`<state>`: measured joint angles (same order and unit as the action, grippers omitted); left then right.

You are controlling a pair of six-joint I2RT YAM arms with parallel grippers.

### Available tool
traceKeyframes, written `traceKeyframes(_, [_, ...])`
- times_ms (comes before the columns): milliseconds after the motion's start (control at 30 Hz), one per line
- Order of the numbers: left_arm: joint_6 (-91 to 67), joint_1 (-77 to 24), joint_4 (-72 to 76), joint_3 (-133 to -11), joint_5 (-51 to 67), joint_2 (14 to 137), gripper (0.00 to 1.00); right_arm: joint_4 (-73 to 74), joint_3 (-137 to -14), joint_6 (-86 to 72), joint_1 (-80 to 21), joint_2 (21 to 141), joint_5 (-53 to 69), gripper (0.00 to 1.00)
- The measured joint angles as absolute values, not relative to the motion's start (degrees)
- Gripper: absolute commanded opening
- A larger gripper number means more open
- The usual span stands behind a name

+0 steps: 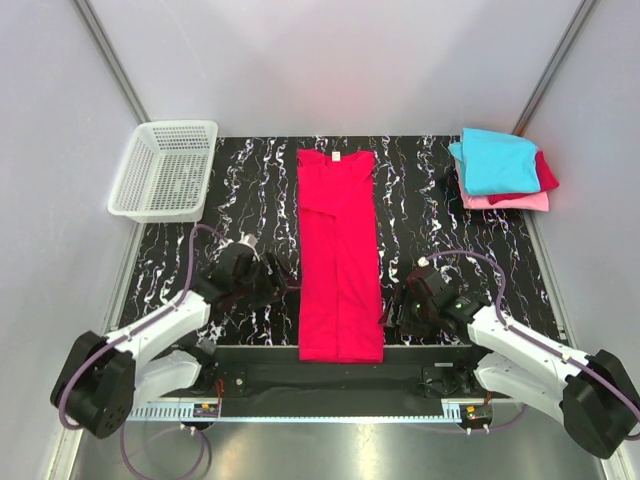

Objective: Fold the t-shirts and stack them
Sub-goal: Fold the tshirt

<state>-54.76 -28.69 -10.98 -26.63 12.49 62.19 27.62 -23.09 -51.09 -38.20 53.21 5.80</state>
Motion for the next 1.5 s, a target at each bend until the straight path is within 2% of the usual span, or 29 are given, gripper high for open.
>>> traceKeyframes(233, [-57.6, -32.7, -10.9, -19.8, 15.9, 56.9, 0.77, 24.0, -19.4, -54.6, -38.2, 51.4, 8.6, 0.65])
traceKeyframes(367, [-61.1, -35.9, -11.1, -17.4, 17.2, 55.9, 0.67, 21.8, -18.1, -56.6, -38.3, 50.7, 9.6, 0.64])
traceKeyframes(500, [-65.1, -40.0, -11.2, -15.8, 17.6, 54.6, 0.50, 20.9, -17.5, -57.7, -38.3, 50.5, 10.1, 0.62])
traceKeyframes(733, [-73.1, -46.5, -11.3, -12.1, 17.1, 48.8, 0.39, 20.2, -16.8, -59.7, -38.8, 50.2, 10.1, 0.60])
traceKeyframes(933, [-78.5, -50.3, -11.7, -10.7, 15.6, 45.4, 0.37, 21.5, -15.9, -59.9, -40.6, 47.6, 10.3, 0.57])
traceKeyframes(1200, [-81.7, -55.0, -10.2, -10.7, 14.1, 49.4, 0.33, 25.0, -15.4, -60.3, -43.5, 44.7, 11.8, 0.54])
traceKeyframes(1500, [-82.6, -55.9, -8.4, -10.7, 13.3, 54.1, 0.35, 23.8, -15.5, -61.8, -50.2, 50.5, 11.5, 0.54])
